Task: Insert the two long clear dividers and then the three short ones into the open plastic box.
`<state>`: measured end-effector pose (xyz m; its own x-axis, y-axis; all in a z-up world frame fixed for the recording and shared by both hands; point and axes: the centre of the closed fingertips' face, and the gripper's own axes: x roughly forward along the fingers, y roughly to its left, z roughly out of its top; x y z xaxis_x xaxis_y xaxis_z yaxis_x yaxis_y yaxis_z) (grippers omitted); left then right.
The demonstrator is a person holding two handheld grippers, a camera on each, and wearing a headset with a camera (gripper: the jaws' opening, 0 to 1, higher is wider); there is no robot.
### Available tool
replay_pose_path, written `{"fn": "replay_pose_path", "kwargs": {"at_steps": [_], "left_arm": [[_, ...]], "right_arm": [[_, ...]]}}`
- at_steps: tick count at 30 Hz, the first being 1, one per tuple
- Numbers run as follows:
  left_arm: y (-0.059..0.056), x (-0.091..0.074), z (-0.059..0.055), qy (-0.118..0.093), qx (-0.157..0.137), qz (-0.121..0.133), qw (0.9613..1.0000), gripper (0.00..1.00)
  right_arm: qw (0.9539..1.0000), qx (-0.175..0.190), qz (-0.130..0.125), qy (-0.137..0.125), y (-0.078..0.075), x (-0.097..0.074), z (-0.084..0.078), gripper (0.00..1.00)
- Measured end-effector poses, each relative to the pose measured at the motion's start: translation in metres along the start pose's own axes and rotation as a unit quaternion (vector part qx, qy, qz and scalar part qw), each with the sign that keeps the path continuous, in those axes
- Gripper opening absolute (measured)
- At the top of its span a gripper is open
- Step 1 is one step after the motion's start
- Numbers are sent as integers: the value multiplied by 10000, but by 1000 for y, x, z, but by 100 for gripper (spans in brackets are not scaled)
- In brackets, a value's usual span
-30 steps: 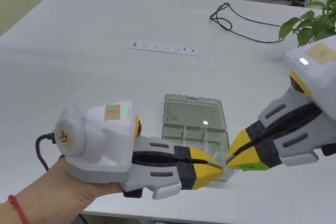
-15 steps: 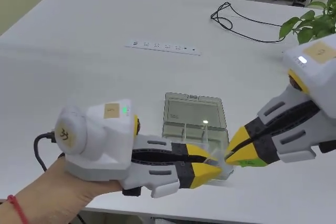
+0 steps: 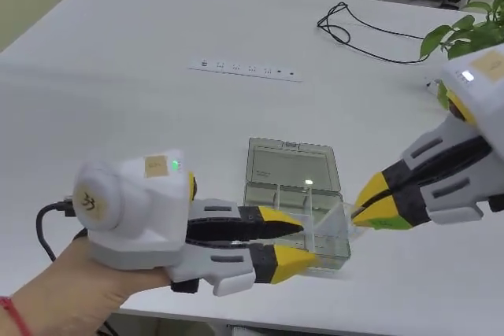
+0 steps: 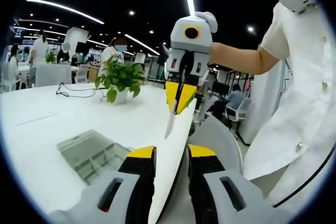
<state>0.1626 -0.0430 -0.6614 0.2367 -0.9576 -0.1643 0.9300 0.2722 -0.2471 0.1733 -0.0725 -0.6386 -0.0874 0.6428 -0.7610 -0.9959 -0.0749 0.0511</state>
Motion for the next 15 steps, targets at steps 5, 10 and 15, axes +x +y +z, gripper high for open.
{"fn": "replay_pose_path", "kwargs": {"at_steps": [5, 10, 15], "left_arm": [[12, -6, -8, 110, -14, 218, 9997, 31], [23, -13, -12, 183, -72, 406, 9990, 39], [33, -20, -18, 287, -55, 565, 9980, 49]], "right_arm": [[9998, 63, -156, 79, -15, -3, -8, 2], [9992, 82, -310, 232, -28, -3, -17, 2], [9979, 104, -474, 427, -44, 1, -29, 2]]}}
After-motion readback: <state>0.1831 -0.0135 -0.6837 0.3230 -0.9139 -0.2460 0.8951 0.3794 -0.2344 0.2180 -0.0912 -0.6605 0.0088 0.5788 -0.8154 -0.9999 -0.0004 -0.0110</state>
